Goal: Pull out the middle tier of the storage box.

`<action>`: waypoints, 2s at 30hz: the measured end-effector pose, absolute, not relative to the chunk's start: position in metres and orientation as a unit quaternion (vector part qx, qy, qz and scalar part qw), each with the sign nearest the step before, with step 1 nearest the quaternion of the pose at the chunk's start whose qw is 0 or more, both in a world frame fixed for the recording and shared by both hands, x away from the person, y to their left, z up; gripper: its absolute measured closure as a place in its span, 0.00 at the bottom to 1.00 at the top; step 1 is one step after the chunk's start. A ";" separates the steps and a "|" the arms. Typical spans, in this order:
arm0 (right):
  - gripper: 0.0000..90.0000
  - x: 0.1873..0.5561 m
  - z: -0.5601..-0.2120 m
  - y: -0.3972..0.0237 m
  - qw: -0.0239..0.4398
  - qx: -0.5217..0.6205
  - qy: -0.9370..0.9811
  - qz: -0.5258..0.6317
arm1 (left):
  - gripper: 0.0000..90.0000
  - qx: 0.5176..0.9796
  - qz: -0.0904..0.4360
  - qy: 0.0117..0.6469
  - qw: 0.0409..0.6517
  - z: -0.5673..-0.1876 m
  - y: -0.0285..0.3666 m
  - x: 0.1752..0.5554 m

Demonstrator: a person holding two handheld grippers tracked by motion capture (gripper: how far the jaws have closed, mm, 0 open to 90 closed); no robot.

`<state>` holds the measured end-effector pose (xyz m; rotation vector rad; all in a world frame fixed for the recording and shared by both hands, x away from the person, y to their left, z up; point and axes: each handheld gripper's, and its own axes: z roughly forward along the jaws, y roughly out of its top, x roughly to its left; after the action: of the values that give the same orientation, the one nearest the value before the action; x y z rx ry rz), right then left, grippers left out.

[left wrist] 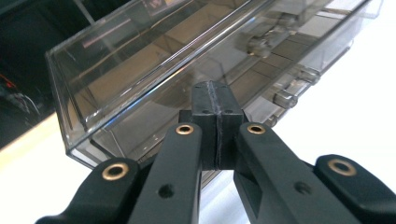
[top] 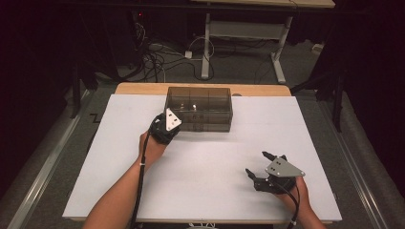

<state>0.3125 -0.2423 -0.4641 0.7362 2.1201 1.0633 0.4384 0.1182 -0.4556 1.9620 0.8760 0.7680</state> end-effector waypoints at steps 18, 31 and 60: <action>0.23 0.312 -0.464 -0.242 0.323 0.277 0.810 0.405 | 0.97 0.784 0.281 0.373 0.409 -0.451 0.119 0.446; 0.23 0.311 -0.463 -0.243 0.325 0.278 0.808 0.404 | 0.97 0.790 0.241 0.397 0.400 -0.458 0.114 0.451; 0.24 0.313 -0.464 -0.244 0.323 0.277 0.812 0.399 | 0.95 0.823 0.199 0.379 0.374 -0.459 0.143 0.446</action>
<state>0.3127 -0.2440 -0.4644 0.7274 2.1322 1.0473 0.4460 0.1427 -0.4586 2.1065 0.9696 0.5105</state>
